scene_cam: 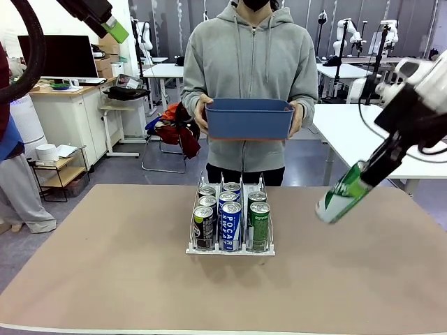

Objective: Fill the beverage cans into the dispenser.
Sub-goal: Place the picked Sprite in the line of the Automatic Can Dispenser with the same cans.

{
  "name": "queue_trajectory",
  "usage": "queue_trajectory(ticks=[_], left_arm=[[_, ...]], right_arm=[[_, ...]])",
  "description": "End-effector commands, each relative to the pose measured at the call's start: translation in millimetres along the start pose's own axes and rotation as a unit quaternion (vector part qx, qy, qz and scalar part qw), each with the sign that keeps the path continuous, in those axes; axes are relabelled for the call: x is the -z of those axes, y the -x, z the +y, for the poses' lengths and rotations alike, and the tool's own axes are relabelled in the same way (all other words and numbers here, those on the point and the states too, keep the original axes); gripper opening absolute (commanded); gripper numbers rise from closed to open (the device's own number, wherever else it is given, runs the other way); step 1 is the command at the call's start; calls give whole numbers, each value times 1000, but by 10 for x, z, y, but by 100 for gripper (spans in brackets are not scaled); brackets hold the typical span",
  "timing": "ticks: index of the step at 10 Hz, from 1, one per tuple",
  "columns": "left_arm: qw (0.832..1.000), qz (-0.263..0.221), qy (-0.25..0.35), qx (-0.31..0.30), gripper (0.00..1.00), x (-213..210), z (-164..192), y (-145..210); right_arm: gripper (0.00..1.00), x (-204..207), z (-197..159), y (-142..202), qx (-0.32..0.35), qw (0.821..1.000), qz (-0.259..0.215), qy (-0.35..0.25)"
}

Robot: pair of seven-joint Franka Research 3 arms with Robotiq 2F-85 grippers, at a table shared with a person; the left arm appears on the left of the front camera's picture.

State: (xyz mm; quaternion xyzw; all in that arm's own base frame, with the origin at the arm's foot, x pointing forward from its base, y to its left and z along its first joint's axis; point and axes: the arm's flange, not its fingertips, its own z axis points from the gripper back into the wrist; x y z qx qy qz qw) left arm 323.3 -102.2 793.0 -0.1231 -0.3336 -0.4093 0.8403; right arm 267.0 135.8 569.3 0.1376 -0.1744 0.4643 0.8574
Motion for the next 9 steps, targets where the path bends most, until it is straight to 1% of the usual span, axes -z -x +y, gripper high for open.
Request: queue_trajectory(ticks=[1,2,4,5,6,8,9], left_arm=[[1000,-2,-6,-4,100,9,6,7],[1000,-2,-6,-4,100,9,6,7],[1000,-2,-6,-4,100,9,6,7],[1000,-2,-6,-4,100,9,6,7],[1000,-2,-6,-4,100,9,6,7],[1000,-2,-6,-4,100,9,6,7],[1000,-2,-6,-4,100,9,6,7]], right_arm=[[58,168,0,-79,8,1000,15,-9],[58,367,-32,-88,17,999,26,-15],[58,654,-33,-205,-8,999,41,-20],[58,759,-39,-303,-7,1000,27,6],[58,809,-46,-399,-8,999,7,40],[58,907,12,-477,-9,998,14,58],[58,671,-194,-541,-54,998,-20,37]])
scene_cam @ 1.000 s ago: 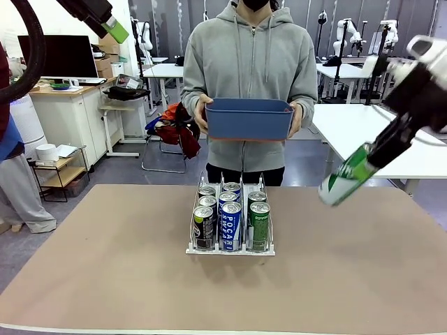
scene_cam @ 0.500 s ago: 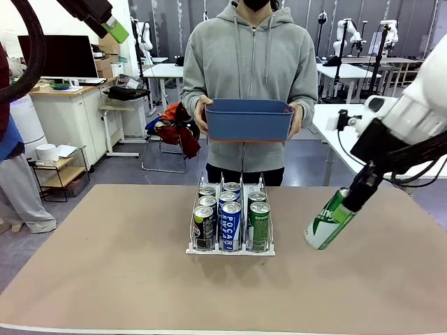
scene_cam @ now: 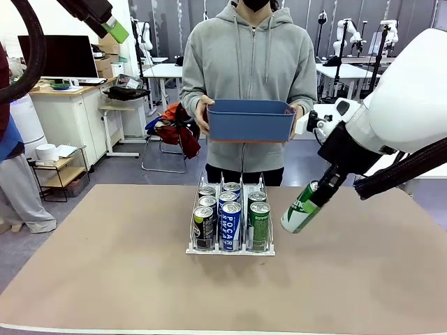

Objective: Fill the beverage cans into the dispenser.
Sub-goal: Place the picked Sprite in the line of the Automatic Can Dispenser with the same cans.

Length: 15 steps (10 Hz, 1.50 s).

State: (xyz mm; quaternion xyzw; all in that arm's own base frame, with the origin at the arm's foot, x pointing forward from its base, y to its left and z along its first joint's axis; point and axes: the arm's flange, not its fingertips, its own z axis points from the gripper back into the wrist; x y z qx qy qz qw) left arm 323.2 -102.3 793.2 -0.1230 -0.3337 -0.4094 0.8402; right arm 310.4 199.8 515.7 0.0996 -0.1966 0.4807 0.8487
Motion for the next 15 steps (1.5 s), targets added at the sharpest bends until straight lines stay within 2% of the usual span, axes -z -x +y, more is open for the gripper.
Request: queue_trajectory(ticks=[1,7,9,11,15], left_arm=[[1000,-2,-6,-4,100,10,7,8],[1000,-2,-6,-4,100,10,7,8],[1000,-2,-6,-4,100,10,7,8],[1000,-2,-6,-4,100,10,7,8],[1000,-2,-6,-4,100,10,7,8]], right_arm=[[58,32,29,48,9,1000,8,-9],[58,59,-5,60,3,1000,6,-11],[58,319,88,69,28,999,23,0],[58,442,129,-17,22,999,27,17],[58,717,302,-218,91,995,28,28]])
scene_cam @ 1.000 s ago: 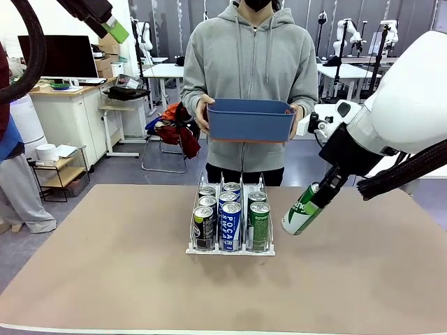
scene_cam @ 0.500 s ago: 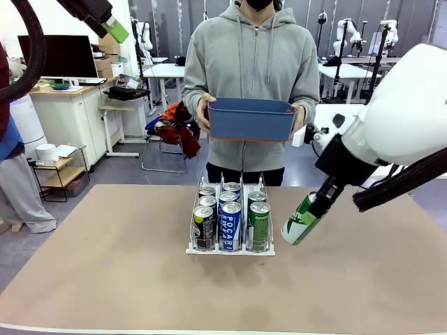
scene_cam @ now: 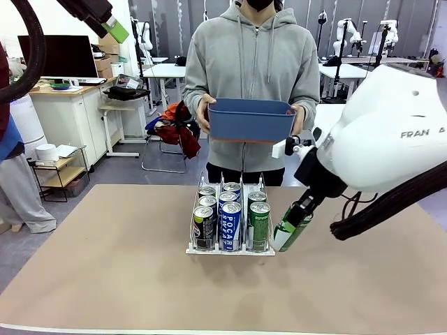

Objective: Fill the beverage cans into the dispenser.
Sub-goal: Place the picked Sprite in the line of the Automatic Can Dispenser with the same cans.

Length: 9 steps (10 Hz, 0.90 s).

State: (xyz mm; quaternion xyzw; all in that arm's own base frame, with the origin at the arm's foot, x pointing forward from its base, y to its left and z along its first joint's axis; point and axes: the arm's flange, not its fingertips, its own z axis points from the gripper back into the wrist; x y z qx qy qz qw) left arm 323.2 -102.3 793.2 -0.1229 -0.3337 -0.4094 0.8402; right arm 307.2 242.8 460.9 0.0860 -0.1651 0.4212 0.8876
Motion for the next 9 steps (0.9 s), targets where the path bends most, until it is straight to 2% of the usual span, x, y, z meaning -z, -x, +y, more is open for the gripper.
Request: queue_trajectory(ticks=[1,5,6,7,9], left_arm=[[1000,-2,-6,-4,100,10,7,8],[1000,-2,-6,-4,100,10,7,8],[1000,-2,-6,-4,100,10,7,8],[1000,-2,-6,-4,100,10,7,8],[1000,-2,-6,-4,100,10,7,8]], right_arm=[[58,120,92,-181,28,999,-6,16],[58,267,212,-361,62,998,-19,26],[58,304,217,-398,61,998,-9,19],[58,222,162,-223,44,999,-3,2],[58,222,162,-223,44,999,-3,2]])
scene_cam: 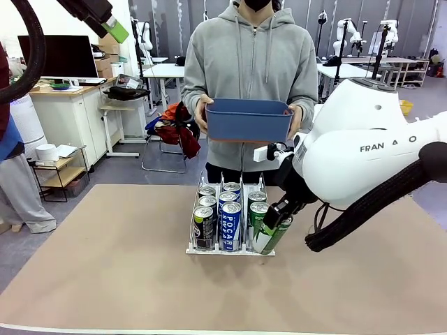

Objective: Fill the beverage cans into the dispenser.
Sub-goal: Place the picked Sprite in the line of the Automatic Can Dispenser with the same cans.

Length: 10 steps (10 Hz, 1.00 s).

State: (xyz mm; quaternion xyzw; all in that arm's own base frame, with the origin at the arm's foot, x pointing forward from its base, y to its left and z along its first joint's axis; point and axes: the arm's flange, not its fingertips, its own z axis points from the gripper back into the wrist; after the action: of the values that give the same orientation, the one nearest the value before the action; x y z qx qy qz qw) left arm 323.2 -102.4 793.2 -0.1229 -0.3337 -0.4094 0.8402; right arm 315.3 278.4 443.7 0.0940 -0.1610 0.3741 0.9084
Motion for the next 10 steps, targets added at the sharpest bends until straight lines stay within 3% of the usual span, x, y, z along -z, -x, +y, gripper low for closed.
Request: queue_trajectory(ticks=[1,6,10], left_arm=[[1000,-2,-6,-4,100,10,8,8],[1000,-2,-6,-4,100,10,8,8],[1000,-2,-6,-4,100,10,8,8]], right_arm=[[58,2,4,-10,0,1000,-1,0],[58,276,-170,-315,41,998,-39,34],[58,344,-322,-525,51,997,-35,52]])
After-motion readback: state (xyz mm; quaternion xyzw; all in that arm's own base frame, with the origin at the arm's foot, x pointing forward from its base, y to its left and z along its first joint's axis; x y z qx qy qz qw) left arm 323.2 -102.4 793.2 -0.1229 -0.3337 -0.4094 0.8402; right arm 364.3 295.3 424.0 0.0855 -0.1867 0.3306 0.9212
